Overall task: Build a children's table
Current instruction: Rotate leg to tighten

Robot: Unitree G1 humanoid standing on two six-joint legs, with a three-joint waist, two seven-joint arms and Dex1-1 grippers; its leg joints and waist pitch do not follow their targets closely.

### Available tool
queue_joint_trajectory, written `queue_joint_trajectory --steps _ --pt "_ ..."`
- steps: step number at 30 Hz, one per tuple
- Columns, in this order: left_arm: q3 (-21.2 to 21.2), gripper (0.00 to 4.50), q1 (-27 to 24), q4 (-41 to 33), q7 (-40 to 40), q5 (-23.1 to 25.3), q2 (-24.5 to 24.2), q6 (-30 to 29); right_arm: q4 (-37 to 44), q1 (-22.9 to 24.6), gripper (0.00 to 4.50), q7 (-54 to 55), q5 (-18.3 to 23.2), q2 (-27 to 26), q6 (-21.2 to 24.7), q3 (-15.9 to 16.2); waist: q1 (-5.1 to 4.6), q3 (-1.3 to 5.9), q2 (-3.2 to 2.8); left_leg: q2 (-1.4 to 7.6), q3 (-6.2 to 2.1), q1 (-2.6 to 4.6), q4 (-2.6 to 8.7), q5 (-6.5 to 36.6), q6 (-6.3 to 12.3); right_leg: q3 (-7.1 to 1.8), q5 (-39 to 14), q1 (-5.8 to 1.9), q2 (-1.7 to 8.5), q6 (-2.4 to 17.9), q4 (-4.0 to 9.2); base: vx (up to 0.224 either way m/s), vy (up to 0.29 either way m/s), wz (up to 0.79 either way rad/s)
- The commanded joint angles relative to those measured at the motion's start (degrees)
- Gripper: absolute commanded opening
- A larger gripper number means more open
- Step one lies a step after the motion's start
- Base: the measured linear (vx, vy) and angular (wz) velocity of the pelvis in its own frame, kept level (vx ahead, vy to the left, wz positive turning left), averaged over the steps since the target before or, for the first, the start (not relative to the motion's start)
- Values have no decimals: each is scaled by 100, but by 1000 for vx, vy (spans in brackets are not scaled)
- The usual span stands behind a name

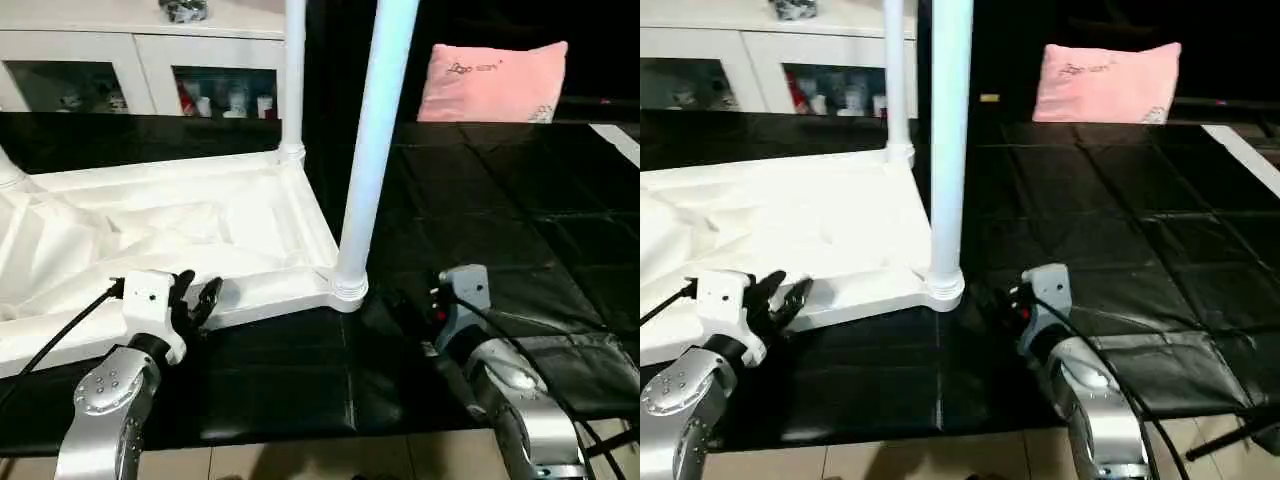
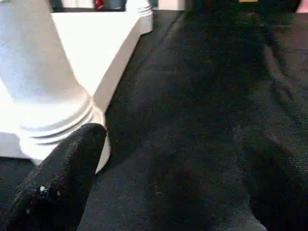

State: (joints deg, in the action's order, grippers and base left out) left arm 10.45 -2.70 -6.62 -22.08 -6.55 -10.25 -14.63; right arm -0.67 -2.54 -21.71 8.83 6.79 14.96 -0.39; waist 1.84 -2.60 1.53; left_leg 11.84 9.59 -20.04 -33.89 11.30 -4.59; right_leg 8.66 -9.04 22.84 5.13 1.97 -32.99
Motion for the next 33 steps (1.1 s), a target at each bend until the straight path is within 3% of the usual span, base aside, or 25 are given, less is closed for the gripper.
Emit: queue_joint_trajectory --steps 1,9,33 --pt "27 226 0 -128 45 -29 2 29 -21 -57 450 23 -27 5 -18 -71 -11 256 -38 128 -85 -9 439 1958 173 -328 -2962 -227 334 -143 624 0 0 0" --pt "27 226 0 -128 45 -29 2 29 -21 -57 450 23 -27 5 -18 -71 -5 256 -44 143 -78 -11 445 1886 182 -340 -2853 -229 333 -53 600 0 0 0" --pt "27 226 0 -128 45 -29 2 29 -21 -57 450 23 -27 5 -18 -71 -6 255 -40 141 -78 -14 445 1900 179 -341 -2864 -232 335 -53 601 0 0 0"
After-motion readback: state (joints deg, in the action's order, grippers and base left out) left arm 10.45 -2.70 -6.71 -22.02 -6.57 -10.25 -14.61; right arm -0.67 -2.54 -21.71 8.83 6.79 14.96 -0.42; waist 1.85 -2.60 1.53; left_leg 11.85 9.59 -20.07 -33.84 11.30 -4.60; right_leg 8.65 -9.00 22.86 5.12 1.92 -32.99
